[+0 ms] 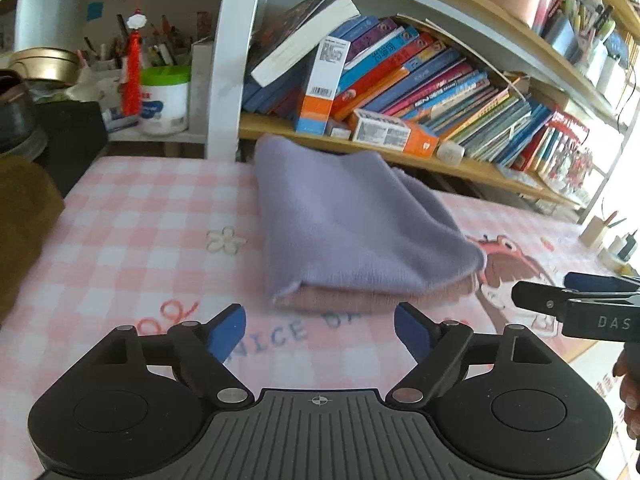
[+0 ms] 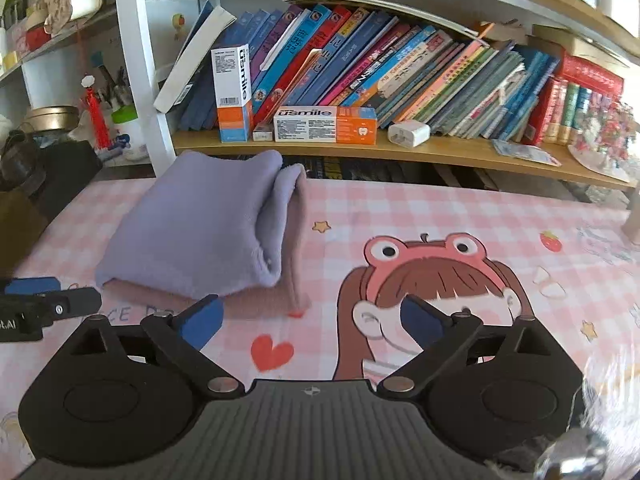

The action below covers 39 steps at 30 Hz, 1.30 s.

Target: Fold clothes

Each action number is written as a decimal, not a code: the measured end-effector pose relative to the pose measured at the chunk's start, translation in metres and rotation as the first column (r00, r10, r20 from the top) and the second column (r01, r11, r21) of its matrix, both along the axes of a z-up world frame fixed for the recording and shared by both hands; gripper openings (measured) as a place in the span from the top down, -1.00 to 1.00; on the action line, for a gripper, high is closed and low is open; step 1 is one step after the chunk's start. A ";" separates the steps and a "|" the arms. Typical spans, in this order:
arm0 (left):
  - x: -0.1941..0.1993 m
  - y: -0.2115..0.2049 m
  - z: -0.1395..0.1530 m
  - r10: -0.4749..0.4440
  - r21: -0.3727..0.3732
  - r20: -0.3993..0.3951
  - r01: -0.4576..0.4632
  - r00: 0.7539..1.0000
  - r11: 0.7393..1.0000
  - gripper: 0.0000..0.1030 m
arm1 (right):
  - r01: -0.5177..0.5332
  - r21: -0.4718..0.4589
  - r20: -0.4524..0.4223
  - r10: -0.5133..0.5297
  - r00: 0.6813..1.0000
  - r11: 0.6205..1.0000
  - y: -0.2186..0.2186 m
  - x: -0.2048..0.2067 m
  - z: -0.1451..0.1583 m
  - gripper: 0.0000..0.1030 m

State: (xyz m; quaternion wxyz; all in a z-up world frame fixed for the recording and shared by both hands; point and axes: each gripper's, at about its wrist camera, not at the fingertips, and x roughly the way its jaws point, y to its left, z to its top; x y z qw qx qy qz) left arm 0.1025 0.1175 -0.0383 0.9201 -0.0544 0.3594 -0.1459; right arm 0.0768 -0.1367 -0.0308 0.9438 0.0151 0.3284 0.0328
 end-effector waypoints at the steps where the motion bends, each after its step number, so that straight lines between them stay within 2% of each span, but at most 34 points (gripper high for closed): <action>1: -0.003 0.000 0.000 0.003 0.002 -0.002 -0.003 1.000 1.000 -0.67 | 0.007 -0.001 0.001 -0.007 1.000 1.000 0.001 -0.005 -0.001 -0.90; 5: -0.014 -0.001 -0.002 0.007 0.015 -0.009 -0.007 1.000 1.000 -0.69 | 0.048 0.015 -0.011 -0.048 0.999 0.999 0.005 -0.020 -0.007 -0.97; 9: -0.028 -0.006 -0.004 0.025 0.061 -0.013 -0.024 1.000 0.998 -0.71 | 0.091 0.046 -0.035 -0.089 0.995 0.995 0.007 -0.031 -0.013 -0.97; 14: -0.045 -0.013 -0.007 0.019 0.084 -0.035 -0.016 0.999 0.996 -0.81 | 0.159 0.017 -0.055 -0.158 0.986 0.987 0.018 -0.051 -0.021 -0.98; 22: -0.042 -0.018 -0.006 -0.005 0.092 -0.031 0.008 1.000 0.996 -0.82 | 0.152 -0.013 -0.053 -0.152 0.987 0.988 0.027 -0.060 -0.026 -0.98; 39: -0.044 -0.023 -0.005 -0.033 0.095 -0.031 0.036 0.999 0.995 -0.82 | 0.167 -0.010 -0.051 -0.168 0.985 0.986 0.026 -0.062 -0.026 -0.98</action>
